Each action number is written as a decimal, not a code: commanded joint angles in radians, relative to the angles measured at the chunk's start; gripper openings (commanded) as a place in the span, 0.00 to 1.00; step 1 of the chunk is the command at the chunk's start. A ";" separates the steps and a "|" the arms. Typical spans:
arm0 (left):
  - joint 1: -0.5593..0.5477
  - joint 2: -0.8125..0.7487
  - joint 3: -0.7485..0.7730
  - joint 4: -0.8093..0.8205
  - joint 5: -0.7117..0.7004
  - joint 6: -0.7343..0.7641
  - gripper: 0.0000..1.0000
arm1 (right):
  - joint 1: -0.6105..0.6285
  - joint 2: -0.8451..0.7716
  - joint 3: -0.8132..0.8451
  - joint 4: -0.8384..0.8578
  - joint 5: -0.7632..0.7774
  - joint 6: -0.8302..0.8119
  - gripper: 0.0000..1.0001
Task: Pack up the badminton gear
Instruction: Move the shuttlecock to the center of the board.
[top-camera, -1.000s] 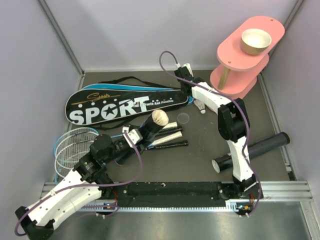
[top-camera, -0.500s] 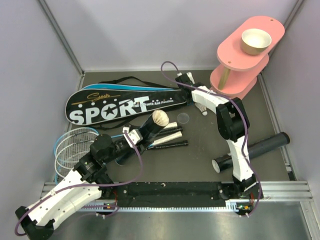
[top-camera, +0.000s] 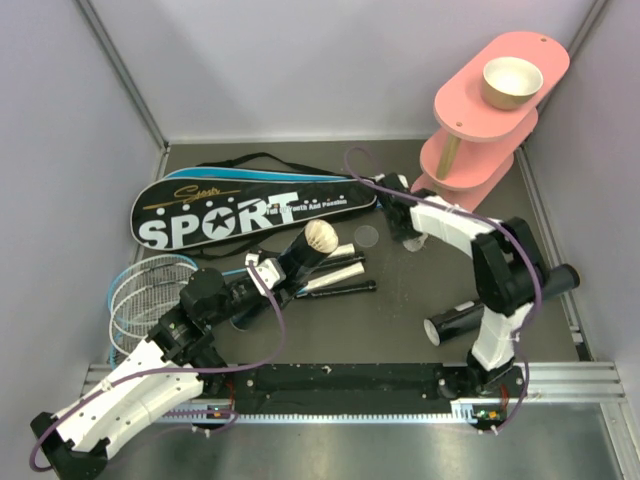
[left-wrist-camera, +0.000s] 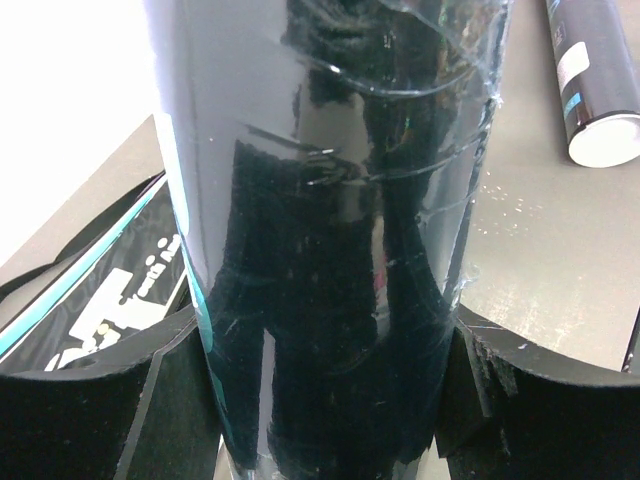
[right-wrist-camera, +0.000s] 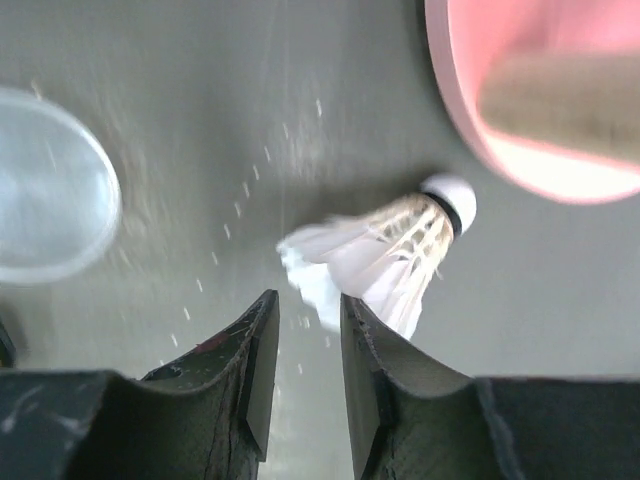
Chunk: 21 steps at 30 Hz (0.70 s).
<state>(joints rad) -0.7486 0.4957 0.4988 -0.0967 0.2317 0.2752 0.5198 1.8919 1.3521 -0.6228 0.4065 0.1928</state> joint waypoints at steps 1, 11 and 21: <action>-0.005 0.003 0.012 0.089 0.018 -0.004 0.08 | 0.013 -0.209 -0.160 -0.025 -0.020 0.079 0.32; -0.003 0.012 0.015 0.089 0.020 -0.007 0.08 | 0.022 -0.452 -0.390 0.181 0.073 0.020 0.54; -0.003 0.009 0.015 0.089 0.026 -0.008 0.08 | -0.131 -0.716 -0.585 0.225 0.080 0.342 0.64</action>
<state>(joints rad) -0.7486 0.5129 0.4988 -0.0967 0.2451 0.2749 0.4862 1.3884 0.8543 -0.4591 0.5301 0.3298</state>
